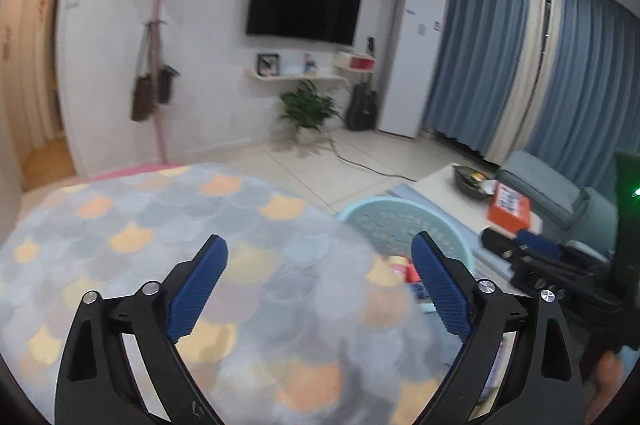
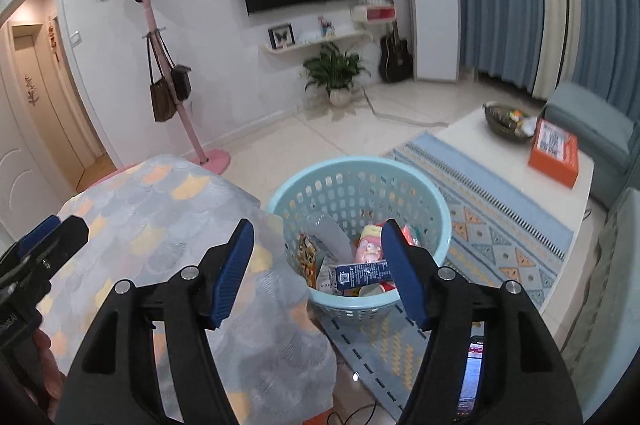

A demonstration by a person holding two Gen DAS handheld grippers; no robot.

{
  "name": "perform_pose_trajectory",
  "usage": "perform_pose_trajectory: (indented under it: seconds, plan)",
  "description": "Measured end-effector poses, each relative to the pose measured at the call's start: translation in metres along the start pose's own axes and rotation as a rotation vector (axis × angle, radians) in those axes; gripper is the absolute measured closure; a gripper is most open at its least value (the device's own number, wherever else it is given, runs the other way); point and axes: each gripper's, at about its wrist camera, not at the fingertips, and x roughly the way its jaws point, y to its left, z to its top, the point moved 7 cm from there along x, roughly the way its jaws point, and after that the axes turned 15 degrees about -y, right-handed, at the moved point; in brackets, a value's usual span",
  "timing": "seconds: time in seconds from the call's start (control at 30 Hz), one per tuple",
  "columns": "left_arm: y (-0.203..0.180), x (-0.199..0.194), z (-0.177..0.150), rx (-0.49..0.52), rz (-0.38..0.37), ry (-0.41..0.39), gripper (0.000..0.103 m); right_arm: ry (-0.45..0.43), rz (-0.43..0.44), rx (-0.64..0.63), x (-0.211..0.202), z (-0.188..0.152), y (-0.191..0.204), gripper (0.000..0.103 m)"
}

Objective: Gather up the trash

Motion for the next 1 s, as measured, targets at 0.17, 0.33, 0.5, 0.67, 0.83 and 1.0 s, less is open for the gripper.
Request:
perform_pose_trajectory:
  seconds: [0.17,0.33,0.5,0.67,0.83,1.0]
  plan:
    - [0.016,-0.029,-0.008,0.052,0.104,-0.078,0.009,-0.103,-0.012,-0.042,-0.029,-0.001,0.014,0.04]
    - [0.027,-0.038,-0.013,0.043,0.142,-0.123,0.009,-0.149,-0.008,-0.062,-0.042,-0.001,0.026,0.04]
    - [0.035,-0.044,-0.021,0.003,0.145,-0.158,0.009,-0.177,-0.027,-0.089,-0.05,-0.006,0.032,0.04]
    - [0.04,-0.047,-0.022,0.025,0.187,-0.177,0.008,-0.181,-0.025,-0.093,-0.05,-0.009,0.033,0.04]
    - [0.039,-0.047,-0.025,0.037,0.206,-0.171,0.007,-0.181,-0.017,-0.101,-0.047,-0.012,0.034,0.04]
    - [0.037,-0.045,-0.03,0.043,0.207,-0.149,0.007,-0.173,-0.011,-0.101,-0.043,-0.017,0.035,0.04]
